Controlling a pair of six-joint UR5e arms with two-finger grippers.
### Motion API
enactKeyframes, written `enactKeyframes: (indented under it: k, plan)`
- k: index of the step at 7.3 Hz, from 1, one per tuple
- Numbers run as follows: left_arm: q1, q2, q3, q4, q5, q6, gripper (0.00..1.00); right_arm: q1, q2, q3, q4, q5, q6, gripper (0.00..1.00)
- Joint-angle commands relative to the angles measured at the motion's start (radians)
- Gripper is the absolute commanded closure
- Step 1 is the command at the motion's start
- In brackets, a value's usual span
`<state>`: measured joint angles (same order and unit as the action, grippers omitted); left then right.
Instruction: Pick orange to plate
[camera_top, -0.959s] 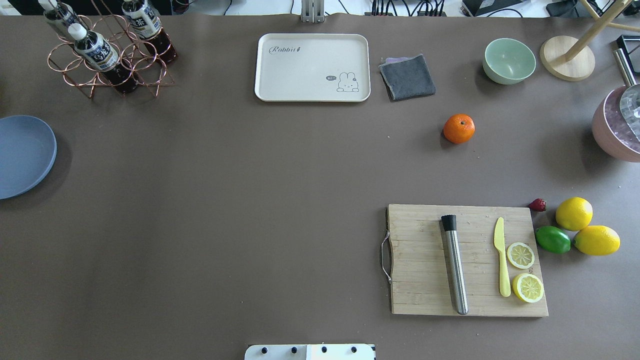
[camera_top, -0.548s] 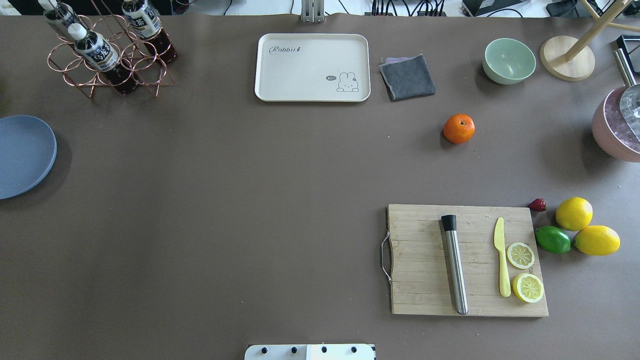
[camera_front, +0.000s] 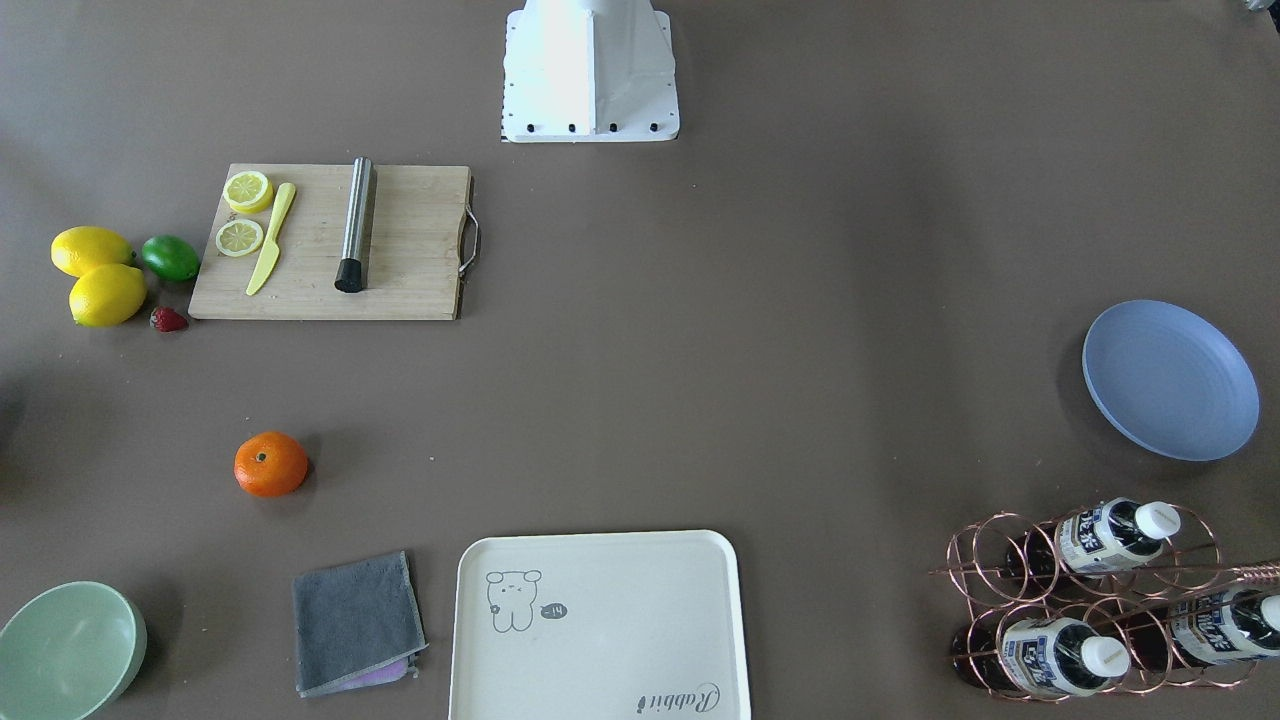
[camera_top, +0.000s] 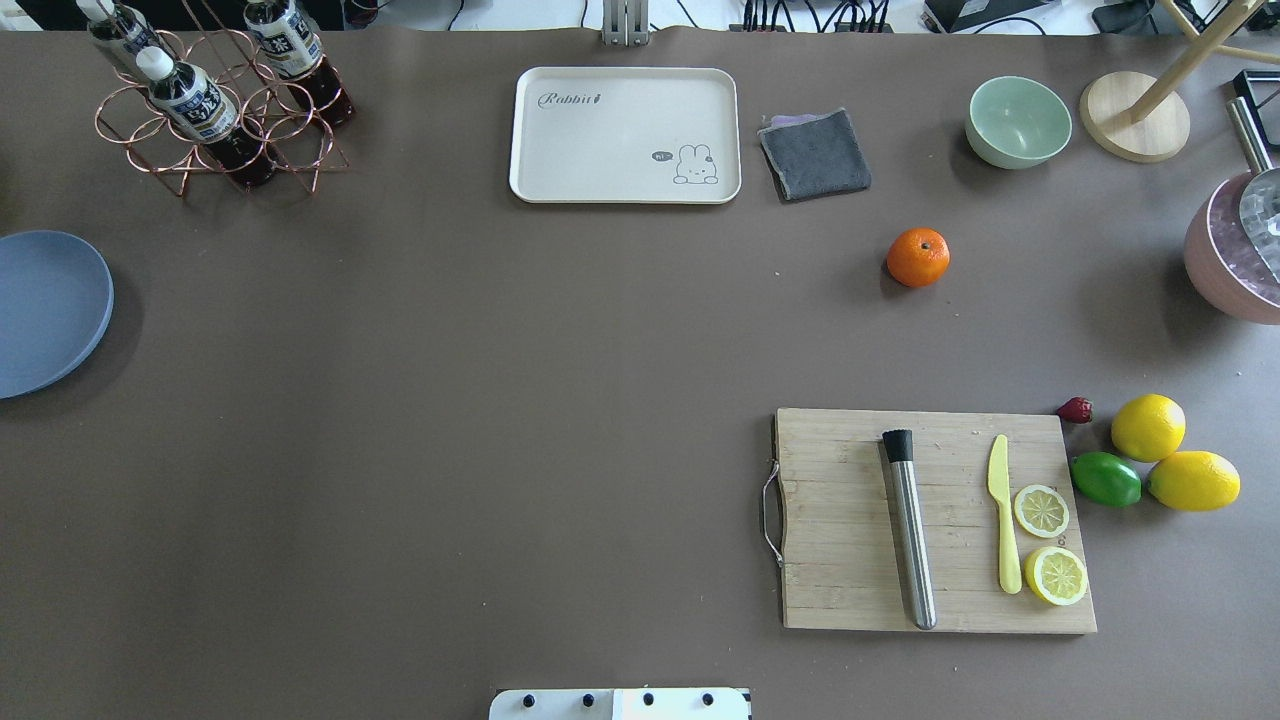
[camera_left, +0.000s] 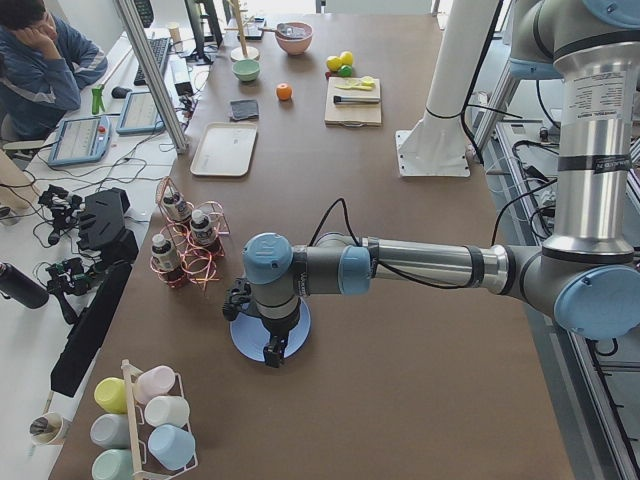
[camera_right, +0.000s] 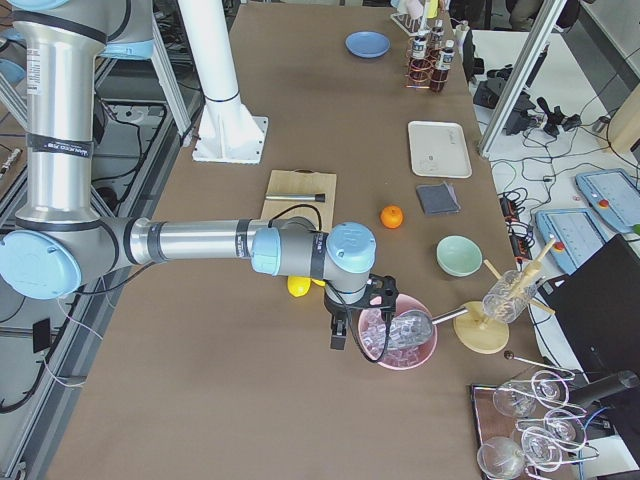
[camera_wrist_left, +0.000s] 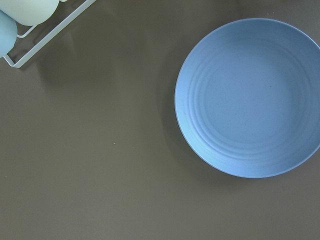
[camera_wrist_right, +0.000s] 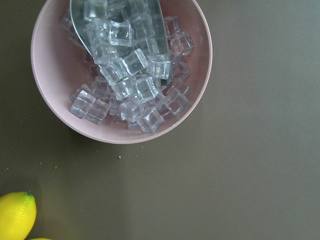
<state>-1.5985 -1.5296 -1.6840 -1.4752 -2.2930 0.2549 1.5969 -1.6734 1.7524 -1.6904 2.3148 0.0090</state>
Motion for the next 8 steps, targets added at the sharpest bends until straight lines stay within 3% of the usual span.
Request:
enactKeyframes:
  k: [1,5,8]
  plan:
    - [0.0,-0.009,-0.008,-0.004,-0.008,-0.003,0.02,0.0,0.004,0.001,0.0,0.0,0.0,0.0]
    - [-0.006,-0.044,-0.037,-0.017,-0.008,-0.002,0.02,0.0,0.006,0.007,0.023,0.0,-0.003,0.0]
    - [-0.005,-0.037,0.01,-0.306,0.001,-0.005,0.02,0.0,0.006,-0.002,0.071,0.002,0.0,0.0]
